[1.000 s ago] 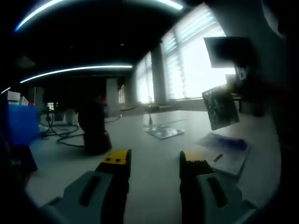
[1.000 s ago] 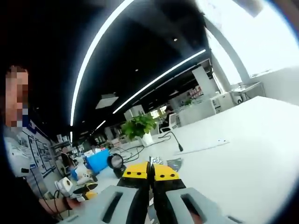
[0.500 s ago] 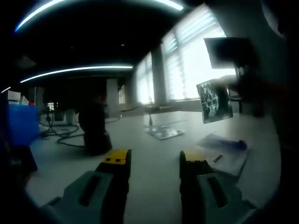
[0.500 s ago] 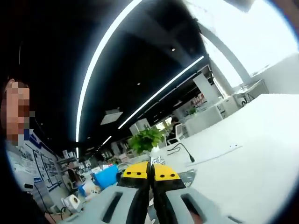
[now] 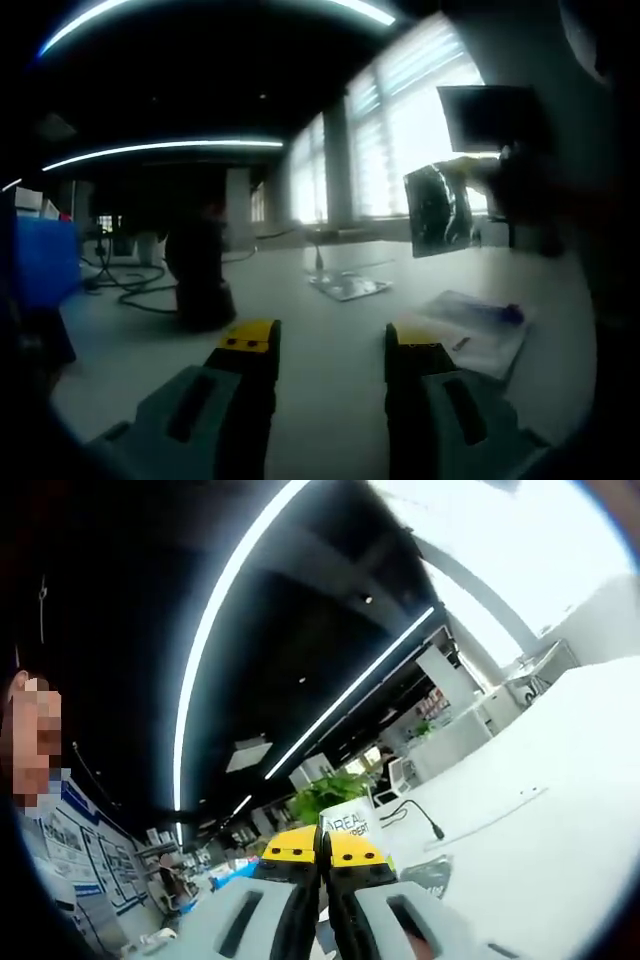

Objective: Clip sheet goods on table flip sheet goods clip sheet goods scan sheet goods put sheet goods back to table

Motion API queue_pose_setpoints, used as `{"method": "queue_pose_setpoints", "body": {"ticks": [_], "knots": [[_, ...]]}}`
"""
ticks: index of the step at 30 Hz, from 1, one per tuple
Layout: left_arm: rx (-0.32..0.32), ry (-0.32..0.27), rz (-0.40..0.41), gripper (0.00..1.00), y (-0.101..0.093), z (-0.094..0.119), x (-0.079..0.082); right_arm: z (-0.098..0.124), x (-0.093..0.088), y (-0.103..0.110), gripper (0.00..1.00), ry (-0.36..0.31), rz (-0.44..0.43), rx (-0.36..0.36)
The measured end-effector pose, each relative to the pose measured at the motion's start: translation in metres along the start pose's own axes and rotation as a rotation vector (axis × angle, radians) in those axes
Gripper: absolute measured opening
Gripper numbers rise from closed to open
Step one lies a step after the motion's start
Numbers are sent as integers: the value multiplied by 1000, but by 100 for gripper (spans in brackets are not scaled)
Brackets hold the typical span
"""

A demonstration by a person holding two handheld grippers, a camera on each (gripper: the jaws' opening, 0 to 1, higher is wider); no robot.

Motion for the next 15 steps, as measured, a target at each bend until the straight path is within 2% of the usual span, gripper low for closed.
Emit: {"method": "queue_pose_setpoints", "body": {"ticks": [6,15], "knots": [[-3,1,1,34,0,0,-1,2,9,1,0,-16,-58,25],[-6,5,2,34,0,-1,-2,6,5,11,0,-15,-90,39]]}}
Point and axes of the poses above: the point that each gripper's makers call its tool centre point, and the gripper's own axes: z roughly backward along the fingers, y roughly to its left, x roughly out of its top, the point moved 1 cm from there along z, roughly backward along the fingers, and after that the axes turned 7 degrees about -x, right-handed, at the moved point
